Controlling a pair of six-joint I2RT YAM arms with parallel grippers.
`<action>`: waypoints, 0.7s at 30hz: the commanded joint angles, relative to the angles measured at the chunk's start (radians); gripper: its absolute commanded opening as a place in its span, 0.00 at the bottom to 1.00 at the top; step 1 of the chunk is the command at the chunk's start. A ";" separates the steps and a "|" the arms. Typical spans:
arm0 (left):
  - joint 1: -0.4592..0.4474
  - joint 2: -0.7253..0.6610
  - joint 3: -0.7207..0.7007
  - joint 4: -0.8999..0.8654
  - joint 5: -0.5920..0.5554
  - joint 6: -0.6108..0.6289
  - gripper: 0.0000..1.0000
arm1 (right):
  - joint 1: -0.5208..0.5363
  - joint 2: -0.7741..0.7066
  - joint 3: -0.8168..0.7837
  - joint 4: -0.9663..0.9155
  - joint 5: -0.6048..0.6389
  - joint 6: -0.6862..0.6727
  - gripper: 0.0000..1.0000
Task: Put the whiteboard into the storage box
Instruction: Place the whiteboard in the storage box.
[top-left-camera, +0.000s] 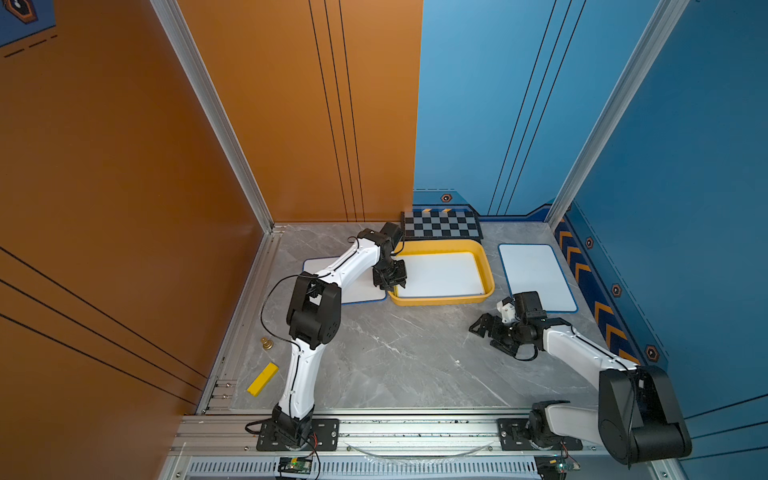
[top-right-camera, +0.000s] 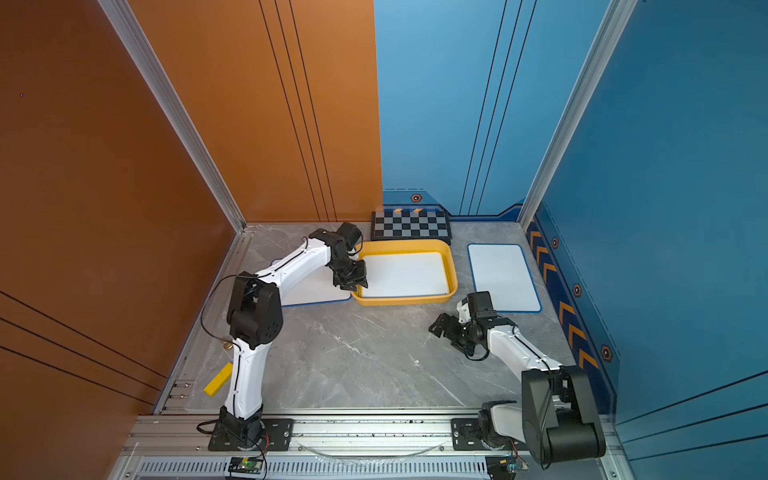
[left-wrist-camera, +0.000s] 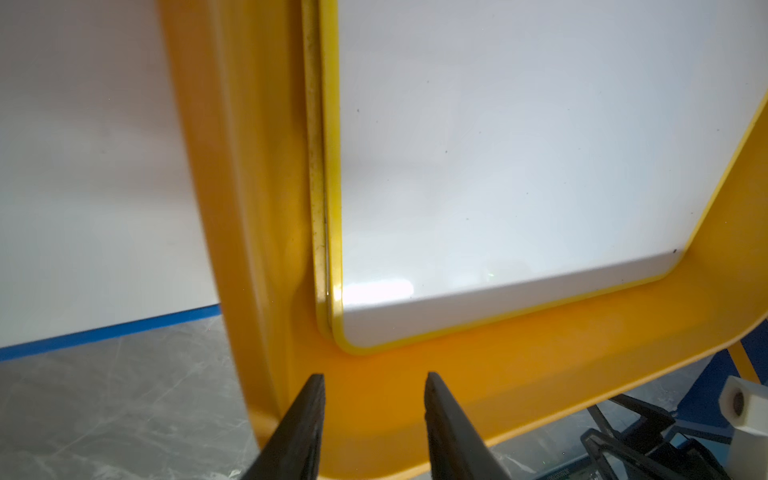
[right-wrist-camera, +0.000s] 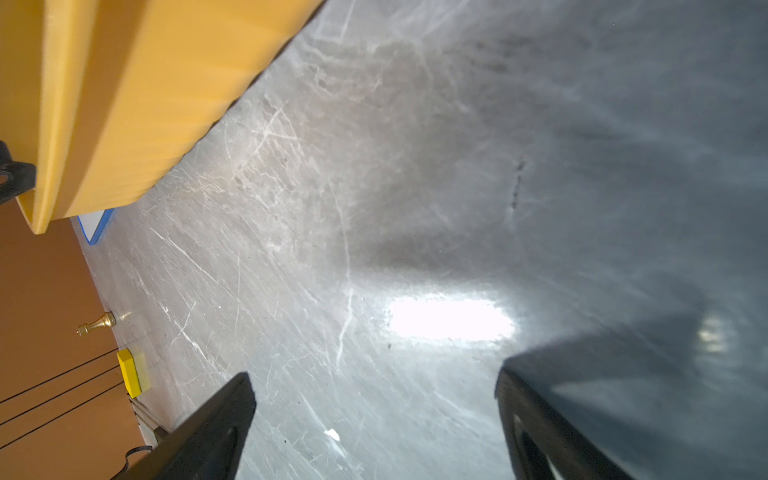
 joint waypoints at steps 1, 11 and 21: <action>-0.008 -0.115 -0.009 -0.046 -0.078 0.020 0.41 | 0.010 0.037 -0.058 -0.072 0.027 -0.007 0.94; 0.011 -0.377 -0.290 -0.045 -0.293 0.030 0.37 | 0.035 0.026 -0.053 -0.069 0.065 0.012 0.93; 0.051 -0.372 -0.488 0.045 -0.345 -0.034 0.29 | 0.112 0.022 -0.036 -0.067 0.122 0.060 0.94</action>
